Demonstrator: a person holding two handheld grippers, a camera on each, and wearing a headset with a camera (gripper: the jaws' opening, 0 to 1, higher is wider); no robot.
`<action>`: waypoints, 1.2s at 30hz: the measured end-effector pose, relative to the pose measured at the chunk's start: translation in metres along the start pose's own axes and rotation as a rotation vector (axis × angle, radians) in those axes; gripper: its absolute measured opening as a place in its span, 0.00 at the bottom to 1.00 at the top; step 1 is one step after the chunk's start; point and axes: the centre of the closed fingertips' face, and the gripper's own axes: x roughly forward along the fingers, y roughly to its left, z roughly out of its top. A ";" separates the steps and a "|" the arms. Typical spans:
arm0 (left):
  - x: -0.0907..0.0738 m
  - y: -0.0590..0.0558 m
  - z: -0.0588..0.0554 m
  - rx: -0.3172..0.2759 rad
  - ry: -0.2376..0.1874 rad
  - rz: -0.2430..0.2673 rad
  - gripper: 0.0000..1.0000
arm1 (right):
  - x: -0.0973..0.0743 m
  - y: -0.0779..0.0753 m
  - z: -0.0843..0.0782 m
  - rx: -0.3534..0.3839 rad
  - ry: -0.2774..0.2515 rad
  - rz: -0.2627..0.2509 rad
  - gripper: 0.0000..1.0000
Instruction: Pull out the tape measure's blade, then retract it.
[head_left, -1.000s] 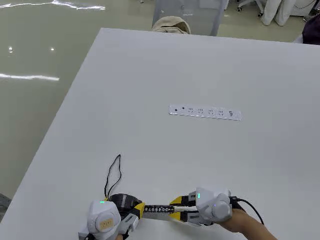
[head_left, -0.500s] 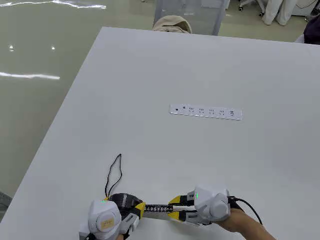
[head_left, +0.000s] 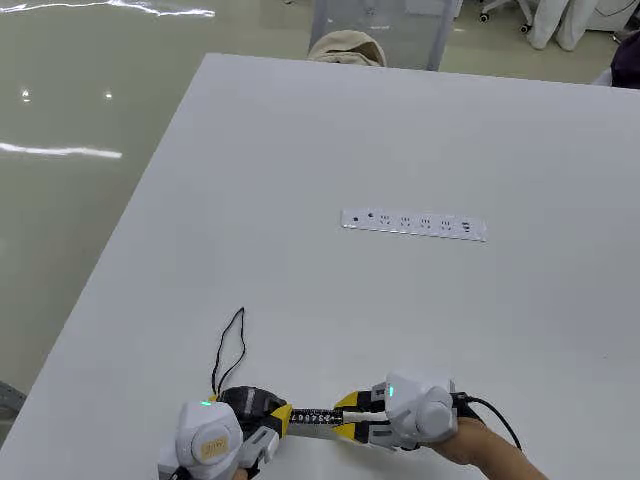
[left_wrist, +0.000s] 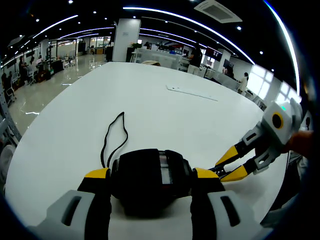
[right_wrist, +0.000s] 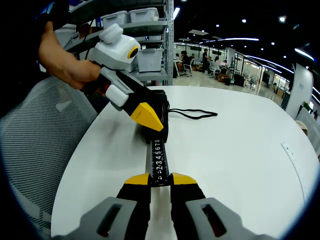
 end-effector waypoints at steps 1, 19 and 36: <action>0.000 0.000 0.000 -0.001 -0.001 0.000 0.61 | 0.000 0.000 0.000 0.001 0.000 0.000 0.13; -0.001 0.000 0.001 -0.005 0.000 -0.004 0.61 | 0.005 0.000 0.005 -0.005 -0.005 0.002 0.13; -0.001 0.001 0.001 -0.010 0.000 -0.007 0.61 | 0.011 0.000 0.008 -0.011 -0.006 0.008 0.13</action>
